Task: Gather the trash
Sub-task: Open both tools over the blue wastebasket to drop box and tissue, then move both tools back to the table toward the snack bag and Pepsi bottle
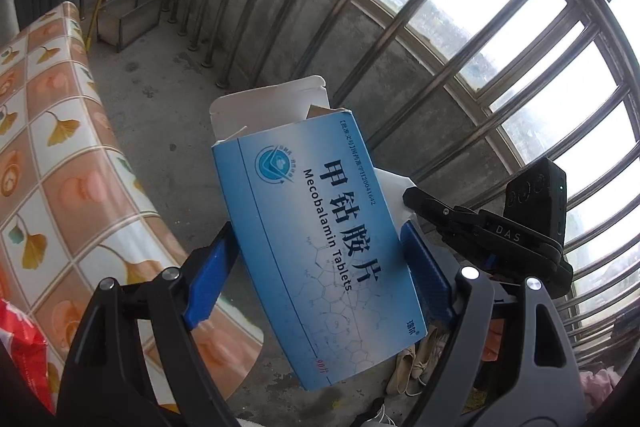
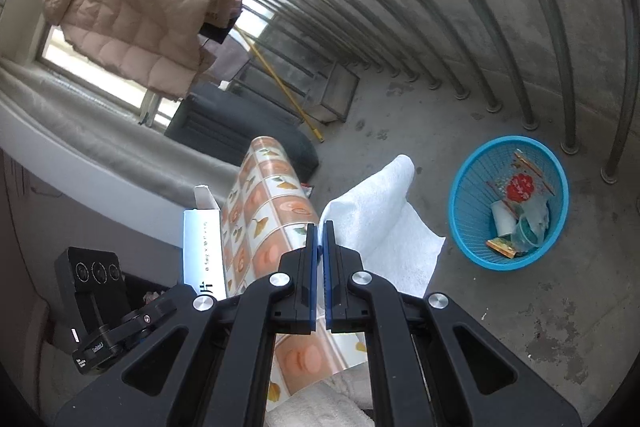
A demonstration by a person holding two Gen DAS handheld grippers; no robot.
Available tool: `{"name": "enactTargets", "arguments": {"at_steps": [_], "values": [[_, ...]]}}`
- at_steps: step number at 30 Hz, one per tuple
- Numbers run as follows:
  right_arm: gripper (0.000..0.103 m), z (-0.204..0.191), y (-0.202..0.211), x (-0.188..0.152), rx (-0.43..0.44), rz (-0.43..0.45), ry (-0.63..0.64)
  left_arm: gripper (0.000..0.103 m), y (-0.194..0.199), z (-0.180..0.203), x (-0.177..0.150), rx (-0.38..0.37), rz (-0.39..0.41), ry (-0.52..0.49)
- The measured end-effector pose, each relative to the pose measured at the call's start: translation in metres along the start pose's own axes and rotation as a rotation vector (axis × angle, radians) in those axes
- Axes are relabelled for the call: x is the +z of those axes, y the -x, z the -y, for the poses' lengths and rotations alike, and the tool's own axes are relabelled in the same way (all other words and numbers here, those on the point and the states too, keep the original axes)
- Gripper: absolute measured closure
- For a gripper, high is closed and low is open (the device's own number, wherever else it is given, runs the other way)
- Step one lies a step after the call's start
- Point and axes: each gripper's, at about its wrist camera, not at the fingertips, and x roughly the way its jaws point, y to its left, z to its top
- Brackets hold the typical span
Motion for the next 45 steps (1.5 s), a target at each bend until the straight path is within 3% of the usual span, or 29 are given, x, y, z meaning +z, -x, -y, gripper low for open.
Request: {"name": "enactTargets", "arguments": {"at_steps": [8, 13, 14, 15, 16, 19, 22, 32, 38, 45], "values": [[0.1, 0.079, -0.015, 0.016, -0.079, 0.001, -0.153, 0.025, -0.09, 0.015, 0.021, 0.02, -0.102, -0.009], [0.098, 0.127, -0.043, 0.027, -0.131, 0.007, -0.242, 0.024, -0.135, 0.007, 0.035, 0.059, -0.104, 0.011], [0.089, 0.137, -0.051, 0.029, -0.138, -0.003, -0.267, 0.024, -0.145, 0.006, 0.038, 0.074, -0.103, 0.016], [0.073, 0.152, -0.063, 0.03, -0.138, -0.025, -0.315, 0.024, -0.156, 0.004, 0.04, 0.088, -0.113, 0.023], [0.066, 0.166, -0.072, 0.03, -0.146, -0.039, -0.363, 0.024, -0.165, 0.002, 0.041, 0.099, -0.129, 0.032], [0.064, 0.189, -0.089, 0.024, -0.189, -0.064, -0.423, 0.024, -0.174, -0.003, 0.042, 0.096, -0.138, 0.064], [0.062, 0.19, -0.092, 0.015, -0.187, -0.074, -0.415, 0.021, -0.165, -0.002, 0.038, 0.061, -0.125, 0.047], [0.055, 0.151, -0.06, 0.006, -0.201, -0.042, -0.288, 0.021, -0.107, -0.007, 0.018, 0.046, -0.047, 0.042], [0.05, 0.097, -0.039, 0.003, -0.185, -0.02, -0.15, 0.02, -0.048, -0.004, -0.007, 0.029, 0.013, 0.013], [0.036, 0.014, -0.036, -0.01, -0.11, -0.053, 0.056, 0.019, 0.058, -0.006, -0.05, 0.056, 0.145, -0.07]]}}
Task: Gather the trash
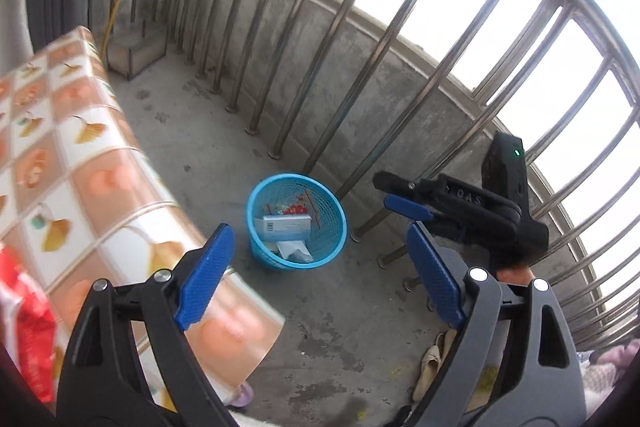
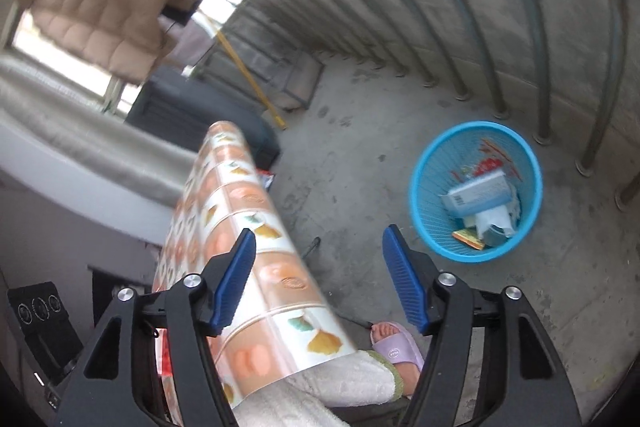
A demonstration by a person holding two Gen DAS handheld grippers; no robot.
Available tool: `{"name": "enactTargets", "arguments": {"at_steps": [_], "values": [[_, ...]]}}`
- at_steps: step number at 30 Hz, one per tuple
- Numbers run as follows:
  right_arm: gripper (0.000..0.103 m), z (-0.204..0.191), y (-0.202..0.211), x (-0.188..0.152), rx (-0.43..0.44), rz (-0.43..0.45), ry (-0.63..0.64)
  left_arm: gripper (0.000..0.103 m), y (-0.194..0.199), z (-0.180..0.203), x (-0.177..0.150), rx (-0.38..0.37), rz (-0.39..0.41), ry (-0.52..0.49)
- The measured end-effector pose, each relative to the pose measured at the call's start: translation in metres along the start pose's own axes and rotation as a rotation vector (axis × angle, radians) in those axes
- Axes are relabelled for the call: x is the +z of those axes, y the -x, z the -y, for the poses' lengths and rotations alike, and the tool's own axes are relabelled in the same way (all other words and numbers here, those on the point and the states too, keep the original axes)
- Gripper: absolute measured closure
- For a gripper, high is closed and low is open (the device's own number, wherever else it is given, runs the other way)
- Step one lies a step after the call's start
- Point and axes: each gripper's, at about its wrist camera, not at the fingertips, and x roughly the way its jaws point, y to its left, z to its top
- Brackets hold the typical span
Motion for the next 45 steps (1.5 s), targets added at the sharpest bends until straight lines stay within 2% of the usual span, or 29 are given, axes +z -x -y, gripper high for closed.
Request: {"name": "enactTargets", "arguments": {"at_steps": [5, 9, 12, 16, 19, 23, 26, 29, 34, 40, 45], "values": [[0.031, -0.073, -0.008, -0.016, 0.062, -0.067, 0.168, 0.016, 0.085, -0.021, -0.034, 0.072, 0.137, 0.002], [0.028, -0.13, -0.019, -0.045, 0.137, -0.129, 0.293, 0.014, 0.15, -0.05, -0.067, 0.151, 0.241, 0.055], [0.027, -0.165, -0.03, -0.067, 0.158, -0.176, 0.366, 0.013, 0.191, -0.079, -0.092, 0.208, 0.3, 0.111], [0.025, -0.209, -0.044, -0.098, 0.158, -0.214, 0.479, 0.013, 0.222, -0.124, -0.124, 0.297, 0.289, 0.179], [0.022, -0.234, -0.058, -0.119, 0.169, -0.237, 0.553, 0.013, 0.229, -0.161, -0.149, 0.36, 0.258, 0.272], [0.021, -0.248, -0.094, -0.131, 0.189, -0.321, 0.517, 0.013, 0.228, -0.202, -0.182, 0.347, 0.241, 0.426], [0.021, -0.246, -0.127, -0.132, 0.206, -0.379, 0.422, 0.013, 0.221, -0.214, -0.192, 0.375, 0.226, 0.454], [0.021, -0.245, -0.148, -0.129, 0.232, -0.404, 0.339, 0.013, 0.212, -0.225, -0.194, 0.359, 0.21, 0.473], [0.021, -0.252, -0.175, -0.115, 0.269, -0.426, 0.286, 0.013, 0.211, -0.233, -0.19, 0.321, 0.241, 0.476], [0.022, -0.262, -0.198, -0.114, 0.311, -0.502, 0.291, 0.013, 0.211, -0.222, -0.176, 0.195, 0.305, 0.441], [0.035, -0.268, -0.201, -0.124, 0.356, -0.568, 0.336, 0.013, 0.203, -0.215, -0.163, 0.147, 0.317, 0.416]]}}
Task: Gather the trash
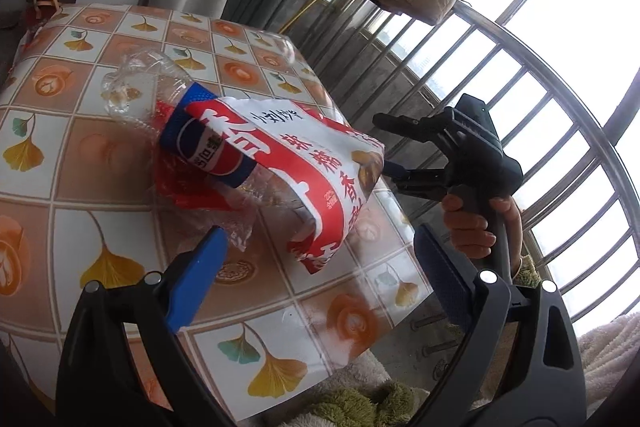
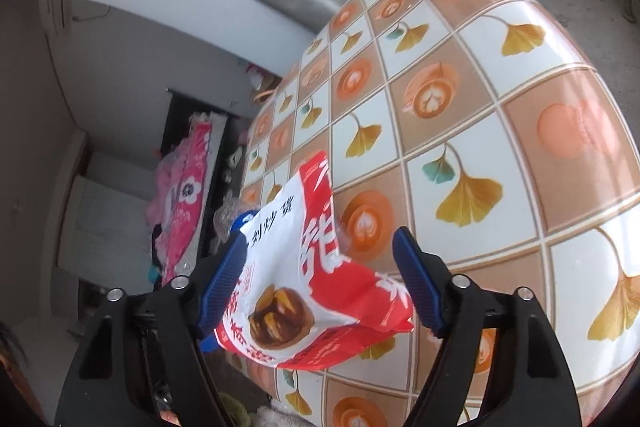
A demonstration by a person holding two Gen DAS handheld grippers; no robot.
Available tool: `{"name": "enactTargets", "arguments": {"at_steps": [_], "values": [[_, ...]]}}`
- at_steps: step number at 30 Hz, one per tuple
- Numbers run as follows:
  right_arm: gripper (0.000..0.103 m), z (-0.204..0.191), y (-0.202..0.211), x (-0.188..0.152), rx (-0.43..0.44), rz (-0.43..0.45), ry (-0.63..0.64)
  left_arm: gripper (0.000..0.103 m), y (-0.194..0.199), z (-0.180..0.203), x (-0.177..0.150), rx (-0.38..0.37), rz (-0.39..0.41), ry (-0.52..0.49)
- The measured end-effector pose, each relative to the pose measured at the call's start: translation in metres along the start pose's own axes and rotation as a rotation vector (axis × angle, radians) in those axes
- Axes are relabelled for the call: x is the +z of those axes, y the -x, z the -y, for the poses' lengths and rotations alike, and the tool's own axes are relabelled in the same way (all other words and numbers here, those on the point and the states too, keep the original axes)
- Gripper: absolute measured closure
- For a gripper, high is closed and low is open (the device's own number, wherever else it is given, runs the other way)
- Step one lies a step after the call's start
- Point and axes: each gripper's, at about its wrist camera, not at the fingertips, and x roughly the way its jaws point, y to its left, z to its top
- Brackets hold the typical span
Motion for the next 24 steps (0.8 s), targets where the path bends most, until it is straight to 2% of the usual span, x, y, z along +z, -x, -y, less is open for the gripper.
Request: {"name": "enactTargets", "arguments": {"at_steps": [14, 24], "values": [[0.058, -0.006, 0.015, -0.041, 0.053, -0.08, 0.075, 0.013, -0.023, 0.004, -0.004, 0.011, -0.044, -0.006], [0.064, -0.015, 0.011, -0.057, 0.084, -0.097, 0.123, 0.013, -0.02, -0.006, -0.002, 0.055, -0.033, 0.023]]}}
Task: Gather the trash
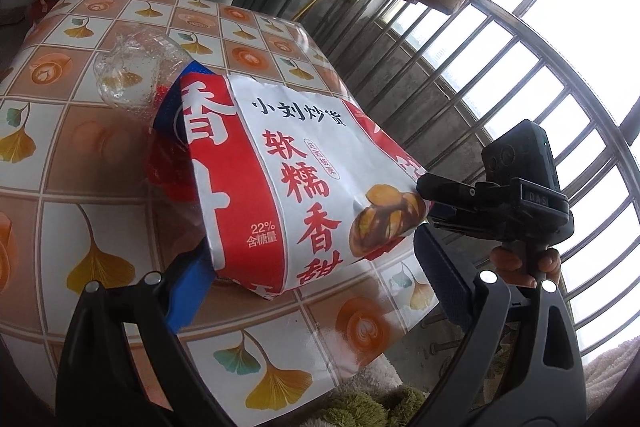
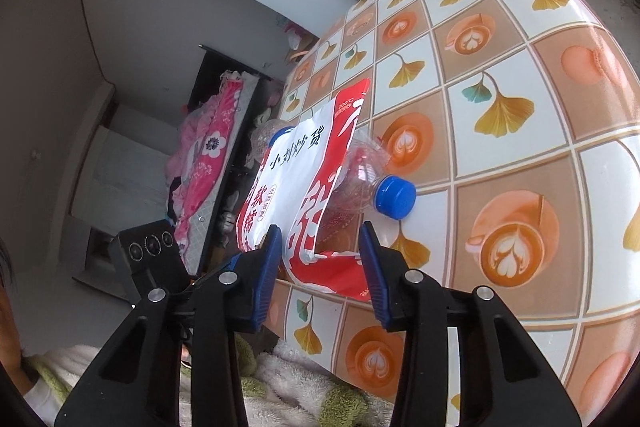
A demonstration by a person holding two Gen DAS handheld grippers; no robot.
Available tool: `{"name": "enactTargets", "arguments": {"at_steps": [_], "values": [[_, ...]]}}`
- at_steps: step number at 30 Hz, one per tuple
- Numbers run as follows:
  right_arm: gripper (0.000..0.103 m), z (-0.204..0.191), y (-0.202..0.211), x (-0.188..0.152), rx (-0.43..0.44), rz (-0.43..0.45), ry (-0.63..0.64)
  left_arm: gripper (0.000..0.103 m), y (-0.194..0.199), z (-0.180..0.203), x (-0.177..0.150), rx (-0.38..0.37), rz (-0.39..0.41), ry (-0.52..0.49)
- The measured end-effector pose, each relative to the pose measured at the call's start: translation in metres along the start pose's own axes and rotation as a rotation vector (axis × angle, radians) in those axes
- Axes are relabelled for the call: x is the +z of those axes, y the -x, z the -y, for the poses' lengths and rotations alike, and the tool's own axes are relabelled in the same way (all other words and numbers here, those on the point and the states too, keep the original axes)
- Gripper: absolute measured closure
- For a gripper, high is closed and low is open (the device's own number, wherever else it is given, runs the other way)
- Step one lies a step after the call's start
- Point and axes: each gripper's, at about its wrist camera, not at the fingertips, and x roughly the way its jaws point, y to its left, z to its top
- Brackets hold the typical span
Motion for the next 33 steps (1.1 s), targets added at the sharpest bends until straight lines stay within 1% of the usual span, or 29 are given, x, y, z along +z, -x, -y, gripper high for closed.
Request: {"name": "enactTargets", "arguments": {"at_steps": [6, 11, 14, 17, 22, 23, 25, 26, 28, 29, 31, 32, 33], "values": [[0.065, -0.003, -0.006, -0.002, 0.004, -0.003, -0.002, 0.013, 0.006, -0.005, -0.002, 0.001, 0.013, 0.015], [0.067, -0.01, -0.011, 0.0, -0.022, -0.007, 0.02, 0.013, 0.014, -0.008, -0.004, -0.015, 0.029, 0.038], [0.068, -0.01, -0.014, 0.001, -0.042, -0.004, 0.014, 0.013, 0.022, -0.012, -0.004, -0.057, 0.041, 0.061], [0.069, -0.007, -0.018, 0.003, -0.068, 0.0, -0.009, 0.013, 0.031, -0.013, -0.004, -0.104, 0.061, 0.06], [0.07, -0.007, -0.02, 0.004, -0.087, 0.012, -0.027, 0.014, 0.043, -0.018, -0.004, -0.208, 0.099, 0.087], [0.07, -0.007, -0.02, 0.004, -0.092, 0.012, -0.027, 0.016, 0.045, -0.021, -0.004, -0.222, 0.11, 0.101], [0.07, -0.009, -0.02, 0.003, -0.108, 0.015, -0.023, 0.026, 0.047, -0.028, -0.004, -0.227, 0.122, 0.12], [0.07, -0.01, -0.02, 0.003, -0.11, 0.016, -0.023, 0.028, 0.048, -0.032, -0.004, -0.231, 0.123, 0.13], [0.071, -0.012, -0.02, 0.002, -0.117, 0.019, -0.025, 0.038, 0.049, -0.038, -0.005, -0.245, 0.126, 0.157], [0.071, -0.012, -0.02, 0.002, -0.12, 0.02, -0.025, 0.04, 0.049, -0.041, -0.006, -0.253, 0.127, 0.167], [0.071, -0.013, -0.02, 0.002, -0.13, 0.021, -0.027, 0.046, 0.052, -0.046, -0.008, -0.282, 0.135, 0.183], [0.071, -0.013, -0.021, 0.002, -0.134, 0.021, -0.028, 0.047, 0.053, -0.048, -0.008, -0.302, 0.139, 0.188], [0.071, -0.014, -0.021, 0.002, -0.139, 0.02, -0.031, 0.049, 0.056, -0.05, -0.009, -0.336, 0.145, 0.193]]}}
